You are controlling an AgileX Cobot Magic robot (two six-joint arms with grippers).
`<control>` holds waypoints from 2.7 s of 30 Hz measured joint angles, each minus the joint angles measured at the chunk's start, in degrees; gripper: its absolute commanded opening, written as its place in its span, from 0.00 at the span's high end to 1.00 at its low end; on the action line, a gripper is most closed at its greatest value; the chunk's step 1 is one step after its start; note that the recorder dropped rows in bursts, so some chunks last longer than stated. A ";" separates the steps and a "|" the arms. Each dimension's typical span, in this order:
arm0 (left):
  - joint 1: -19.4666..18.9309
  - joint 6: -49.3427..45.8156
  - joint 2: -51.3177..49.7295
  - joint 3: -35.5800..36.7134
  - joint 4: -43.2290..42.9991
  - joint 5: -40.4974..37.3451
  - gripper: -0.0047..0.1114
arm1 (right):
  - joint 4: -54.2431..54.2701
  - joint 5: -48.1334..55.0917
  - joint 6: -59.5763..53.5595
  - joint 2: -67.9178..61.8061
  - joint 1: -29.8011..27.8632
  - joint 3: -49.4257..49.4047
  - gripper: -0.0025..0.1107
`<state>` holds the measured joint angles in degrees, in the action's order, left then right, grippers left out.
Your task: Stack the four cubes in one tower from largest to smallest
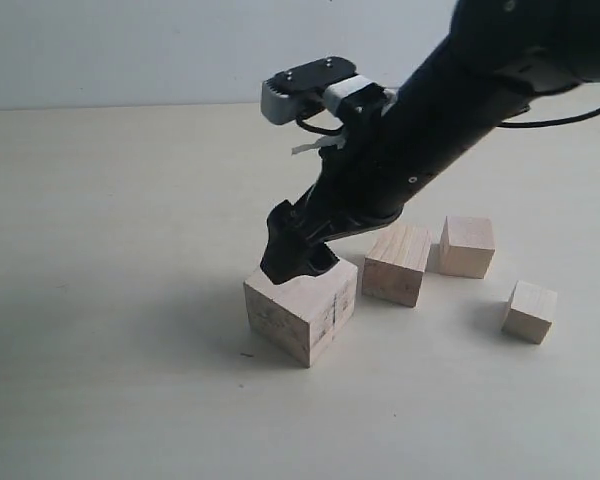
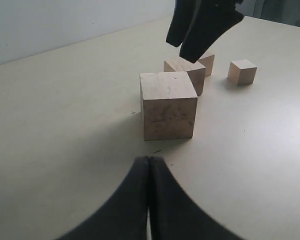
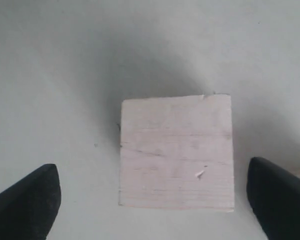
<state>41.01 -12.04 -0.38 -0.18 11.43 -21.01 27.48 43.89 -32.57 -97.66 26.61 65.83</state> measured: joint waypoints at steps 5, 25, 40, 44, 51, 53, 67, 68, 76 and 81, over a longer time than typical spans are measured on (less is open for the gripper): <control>0.00 0.00 0.00 0.00 0.00 0.00 0.96 | -6.84 6.05 2.44 -6.56 0.00 6.15 0.13; 0.00 0.00 0.00 0.00 0.00 0.00 0.96 | -22.85 5.92 11.18 -9.72 7.49 7.50 0.13; 0.00 0.00 0.00 0.00 0.00 0.00 0.96 | -17.27 3.57 26.69 -14.29 7.49 7.50 0.51; 0.00 0.00 0.00 0.00 0.00 0.00 0.96 | -10.78 0.49 32.57 -14.29 7.49 7.50 0.54; 0.00 0.00 0.00 0.00 0.00 0.00 0.96 | -9.11 -1.78 40.48 -14.49 7.75 7.50 0.47; 0.00 0.00 0.00 0.00 0.00 0.00 0.96 | -11.22 -1.75 43.38 -14.49 7.75 7.50 0.47; 0.00 0.00 0.00 0.00 0.00 0.00 0.96 | -27.48 2.49 59.80 -14.49 7.75 7.68 0.47; 0.00 0.00 0.00 0.00 0.00 0.00 0.96 | -27.48 2.62 60.38 -14.49 7.75 7.68 0.47; 0.00 0.00 0.00 0.00 0.00 0.00 0.96 | -28.89 3.70 62.34 -16.25 7.84 11.98 0.47; 0.00 0.00 0.00 0.00 0.00 0.00 0.96 | -29.65 6.16 62.50 -18.56 8.00 14.73 0.47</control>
<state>41.01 -12.04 -0.38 -0.18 11.43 -21.01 -2.17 50.06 29.93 -116.22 34.60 80.56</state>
